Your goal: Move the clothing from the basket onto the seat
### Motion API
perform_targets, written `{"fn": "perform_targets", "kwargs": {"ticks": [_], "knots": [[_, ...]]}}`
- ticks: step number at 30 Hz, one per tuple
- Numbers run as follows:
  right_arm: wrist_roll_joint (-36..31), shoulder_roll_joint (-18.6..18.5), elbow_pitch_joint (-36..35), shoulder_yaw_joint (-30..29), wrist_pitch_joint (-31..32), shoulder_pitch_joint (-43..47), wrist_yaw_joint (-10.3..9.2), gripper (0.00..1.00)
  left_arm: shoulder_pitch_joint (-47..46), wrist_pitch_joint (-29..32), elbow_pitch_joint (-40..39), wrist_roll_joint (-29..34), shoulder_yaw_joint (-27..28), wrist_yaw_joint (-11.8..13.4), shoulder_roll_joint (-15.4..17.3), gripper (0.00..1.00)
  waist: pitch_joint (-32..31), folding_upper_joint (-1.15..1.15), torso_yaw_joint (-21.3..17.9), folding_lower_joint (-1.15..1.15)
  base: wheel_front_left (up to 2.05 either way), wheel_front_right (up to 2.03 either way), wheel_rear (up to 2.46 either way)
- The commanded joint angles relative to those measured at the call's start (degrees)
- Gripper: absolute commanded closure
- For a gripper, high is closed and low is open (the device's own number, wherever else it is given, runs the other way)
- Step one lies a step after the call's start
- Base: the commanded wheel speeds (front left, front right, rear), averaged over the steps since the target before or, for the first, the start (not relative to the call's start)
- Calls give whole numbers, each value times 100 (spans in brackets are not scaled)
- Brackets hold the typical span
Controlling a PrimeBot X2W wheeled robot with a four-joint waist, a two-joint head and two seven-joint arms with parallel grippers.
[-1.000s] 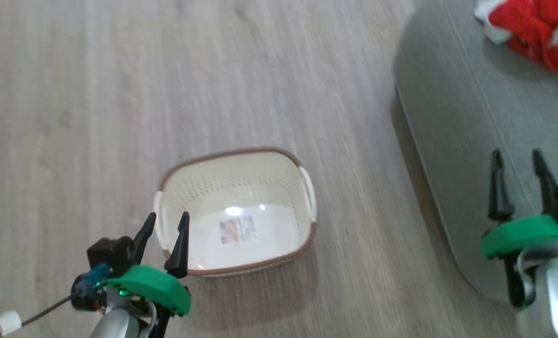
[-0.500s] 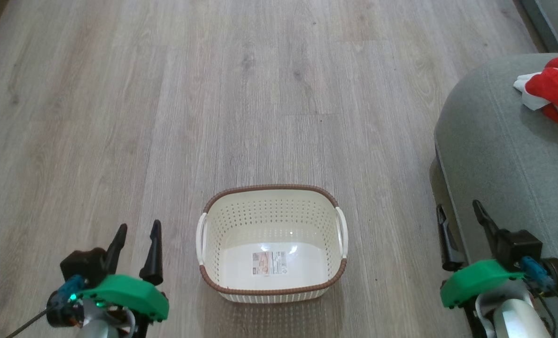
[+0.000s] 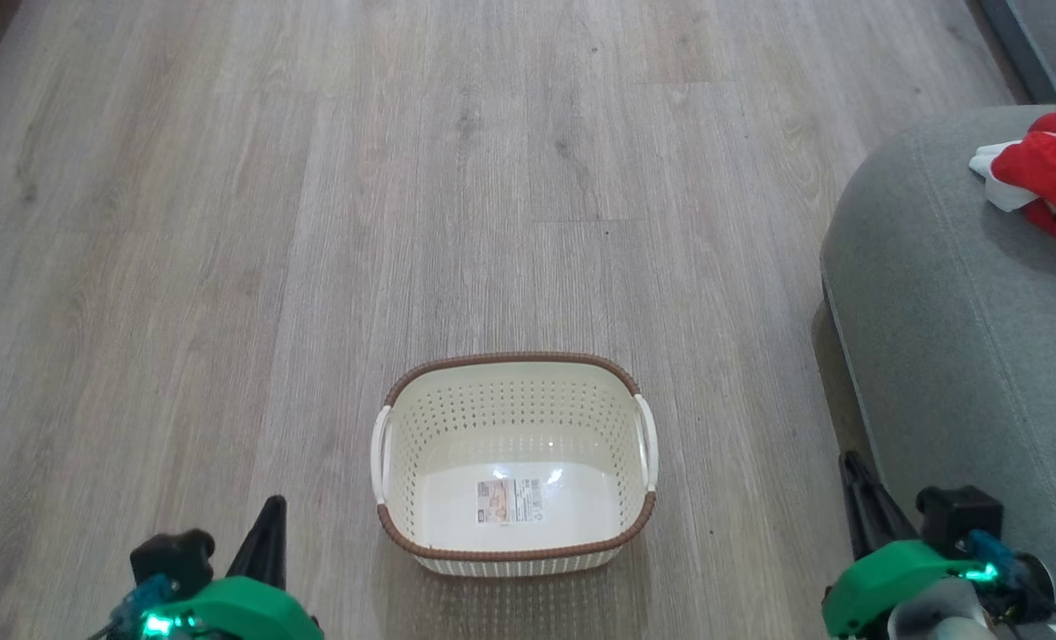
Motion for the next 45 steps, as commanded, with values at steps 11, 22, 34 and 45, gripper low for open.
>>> {"fn": "perform_targets", "kwargs": {"ticks": [11,22,34,45], "knots": [[834,-27,-293,-43,169,-253,0,100,-294,162,-303,-704,105,-22,3,100,3,0,-5,1,0,0,0],[1618,-30,-386,-61,346,-275,0,100,-320,337,-404,-1368,171,-38,-1,100,5,0,-9,1,0,0,0],[2544,-33,-486,-91,564,-309,-1,100,-357,550,-518,-2153,254,-56,-5,100,7,0,-13,1,0,0,0],[3326,-36,-570,-118,748,-339,-1,100,-388,731,-614,-2815,326,-72,-8,100,8,0,-17,1,0,0,0]]}}
